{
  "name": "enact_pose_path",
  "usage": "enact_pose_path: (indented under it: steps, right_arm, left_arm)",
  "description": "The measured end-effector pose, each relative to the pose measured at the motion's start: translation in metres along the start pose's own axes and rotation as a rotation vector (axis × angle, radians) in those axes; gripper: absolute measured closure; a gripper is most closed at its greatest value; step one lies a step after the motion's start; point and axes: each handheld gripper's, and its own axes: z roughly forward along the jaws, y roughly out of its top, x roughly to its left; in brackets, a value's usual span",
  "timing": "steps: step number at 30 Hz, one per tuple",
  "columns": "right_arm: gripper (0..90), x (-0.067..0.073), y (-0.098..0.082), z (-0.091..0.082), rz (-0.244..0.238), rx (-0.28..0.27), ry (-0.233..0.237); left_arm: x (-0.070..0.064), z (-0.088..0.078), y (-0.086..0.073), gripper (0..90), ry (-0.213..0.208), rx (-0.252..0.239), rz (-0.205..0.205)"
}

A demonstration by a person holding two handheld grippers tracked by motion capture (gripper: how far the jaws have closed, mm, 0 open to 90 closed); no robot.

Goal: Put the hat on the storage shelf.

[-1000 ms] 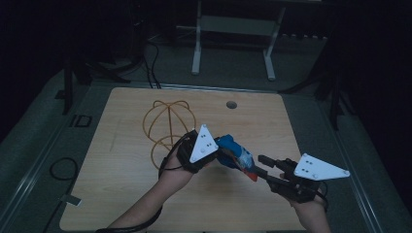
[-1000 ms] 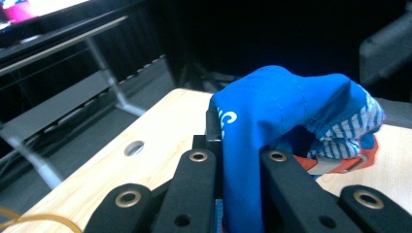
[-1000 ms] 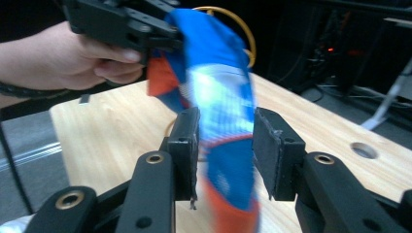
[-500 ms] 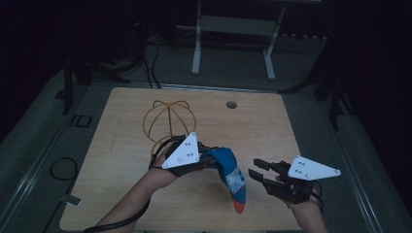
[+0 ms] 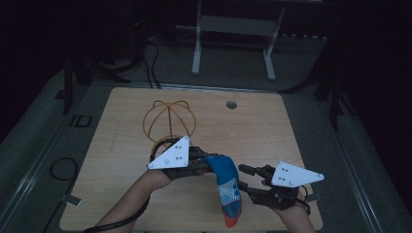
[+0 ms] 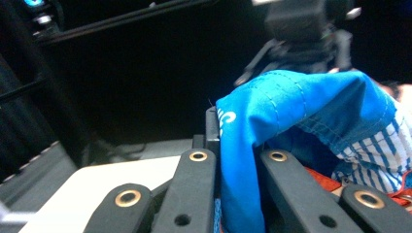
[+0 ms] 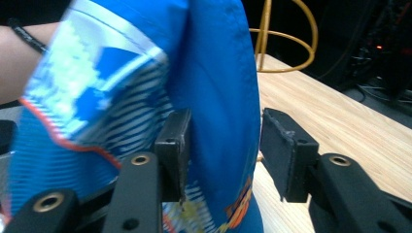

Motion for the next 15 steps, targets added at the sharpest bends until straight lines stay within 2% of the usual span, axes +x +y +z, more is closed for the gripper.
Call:
enact_pose_path:
  steps: [2, 6, 9, 13, 15]
  right_arm:
    - [54.4, 0.0004, 0.0008, 0.0034, -0.004, 0.006, 0.004]
    - [62.7, 0.0008, 0.0015, 0.0059, -0.008, -0.006, 0.025]
    - [72.2, 0.0000, 0.0031, 0.0047, -0.005, -0.026, 0.024]
    - [89.7, 0.0012, 0.0059, 0.0041, -0.018, -0.026, 0.025]
    - [90.0, 0.0022, 0.0069, 0.0038, -0.025, -0.028, 0.011]
  left_arm:
    - [-0.0002, -0.0011, 0.0009, 88.6, -0.008, -0.018, 0.007]
    - [-0.0004, -0.0015, 0.0021, 88.5, -0.013, -0.011, 0.012]
    - [-0.0005, -0.0018, 0.0011, 88.5, -0.014, -0.010, 0.004]
    - [-0.0004, -0.0036, 0.0000, 88.5, -0.015, -0.023, 0.000]
    - [-0.0001, -0.0046, 0.0000, 88.5, -0.012, -0.020, -0.001]
